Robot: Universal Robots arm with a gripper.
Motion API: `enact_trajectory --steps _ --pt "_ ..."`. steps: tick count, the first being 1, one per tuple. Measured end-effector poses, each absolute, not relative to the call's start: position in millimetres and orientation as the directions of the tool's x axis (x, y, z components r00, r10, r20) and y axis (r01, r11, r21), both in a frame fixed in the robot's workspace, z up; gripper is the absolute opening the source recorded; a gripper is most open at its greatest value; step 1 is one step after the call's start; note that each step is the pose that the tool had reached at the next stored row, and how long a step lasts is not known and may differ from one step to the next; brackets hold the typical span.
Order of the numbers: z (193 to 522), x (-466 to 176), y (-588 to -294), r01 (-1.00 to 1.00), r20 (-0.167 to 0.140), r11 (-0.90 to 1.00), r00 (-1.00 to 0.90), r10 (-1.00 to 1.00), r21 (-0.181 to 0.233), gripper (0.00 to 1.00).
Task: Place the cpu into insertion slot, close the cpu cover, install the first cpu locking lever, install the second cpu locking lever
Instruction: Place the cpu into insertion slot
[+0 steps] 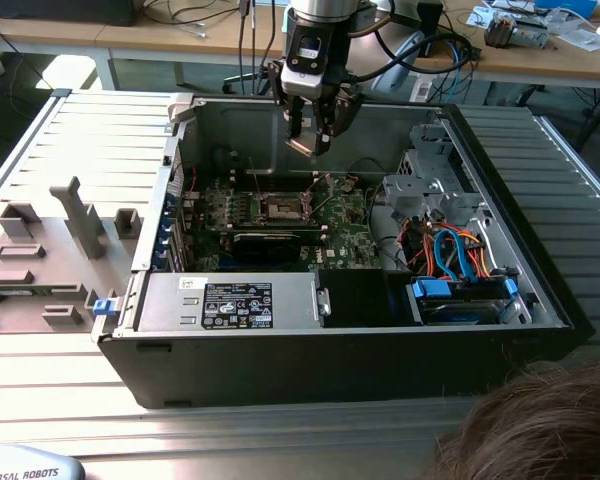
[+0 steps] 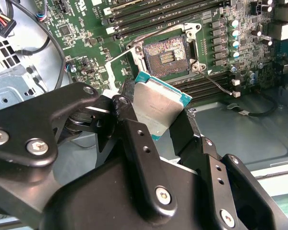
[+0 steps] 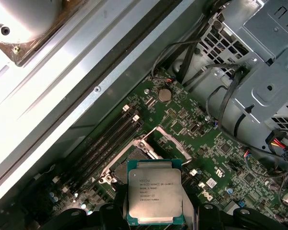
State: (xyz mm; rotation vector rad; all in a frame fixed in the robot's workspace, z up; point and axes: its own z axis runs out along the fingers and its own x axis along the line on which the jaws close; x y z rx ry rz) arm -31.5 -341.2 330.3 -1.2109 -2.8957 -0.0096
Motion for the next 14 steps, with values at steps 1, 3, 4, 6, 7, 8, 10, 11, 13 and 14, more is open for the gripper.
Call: enact_trajectory --steps 1,3,4,6,7,8,10,11,13,14 --pt "330.3 -31.5 -341.2 0.712 0.005 0.702 -0.702 0.712 0.005 0.54" --pt "330.3 -31.5 -341.2 0.713 0.005 0.701 -0.701 0.713 0.004 0.54" --pt "330.3 -31.5 -341.2 0.714 0.005 0.701 -0.701 0.714 0.005 0.54" --pt "330.2 -31.5 -341.2 0.714 0.005 0.700 -0.700 0.714 0.005 0.54" --pt "330.2 -31.5 -341.2 0.715 0.005 0.699 -0.699 0.715 0.005 0.54" --pt "330.2 -31.5 -341.2 0.715 0.005 0.699 -0.699 0.715 0.005 0.54" --pt "330.2 -31.5 -341.2 0.716 0.005 0.698 -0.698 0.716 0.005 0.54" --pt "330.2 -31.5 -341.2 0.716 0.005 0.698 -0.698 0.716 0.005 0.54" --pt "330.2 -31.5 -341.2 0.717 0.005 0.697 -0.697 0.717 0.005 0.54" --pt "330.2 -31.5 -341.2 0.717 0.005 0.697 -0.697 0.717 0.005 0.54"
